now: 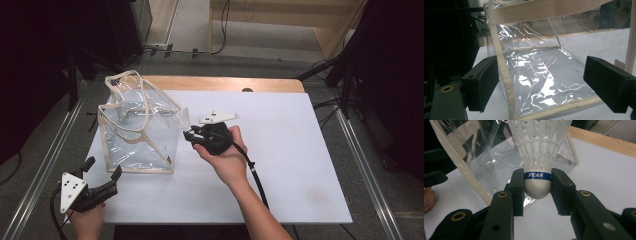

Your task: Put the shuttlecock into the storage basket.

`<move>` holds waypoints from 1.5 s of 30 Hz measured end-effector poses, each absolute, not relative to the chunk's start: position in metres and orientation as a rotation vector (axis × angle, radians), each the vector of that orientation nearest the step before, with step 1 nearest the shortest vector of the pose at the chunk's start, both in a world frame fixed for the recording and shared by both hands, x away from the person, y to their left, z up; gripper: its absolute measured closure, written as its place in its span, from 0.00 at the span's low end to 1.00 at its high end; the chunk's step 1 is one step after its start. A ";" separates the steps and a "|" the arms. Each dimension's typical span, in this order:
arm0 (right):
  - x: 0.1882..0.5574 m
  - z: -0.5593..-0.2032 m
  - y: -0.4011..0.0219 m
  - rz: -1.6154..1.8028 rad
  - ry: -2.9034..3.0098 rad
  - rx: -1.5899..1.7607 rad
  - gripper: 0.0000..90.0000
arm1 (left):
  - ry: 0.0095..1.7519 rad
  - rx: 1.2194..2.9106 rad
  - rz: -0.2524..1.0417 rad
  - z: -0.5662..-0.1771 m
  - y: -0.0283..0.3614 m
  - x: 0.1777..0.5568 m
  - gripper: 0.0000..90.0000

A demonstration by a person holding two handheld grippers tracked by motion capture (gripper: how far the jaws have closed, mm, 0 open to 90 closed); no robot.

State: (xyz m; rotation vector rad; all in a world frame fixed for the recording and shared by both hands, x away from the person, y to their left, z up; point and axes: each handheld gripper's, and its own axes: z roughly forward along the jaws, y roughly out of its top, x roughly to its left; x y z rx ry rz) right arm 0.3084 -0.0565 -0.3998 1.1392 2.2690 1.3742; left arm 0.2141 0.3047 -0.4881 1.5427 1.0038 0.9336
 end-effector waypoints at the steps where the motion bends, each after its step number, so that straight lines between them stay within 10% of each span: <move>1: 0.308 -0.400 -0.056 1.374 2.269 1.139 0.70 | 1.004 1.543 0.934 -0.488 0.305 0.214 0.15; 45: 0.314 -0.369 -0.034 1.459 2.244 1.030 0.70 | 0.997 1.548 0.936 -0.488 0.304 0.214 0.15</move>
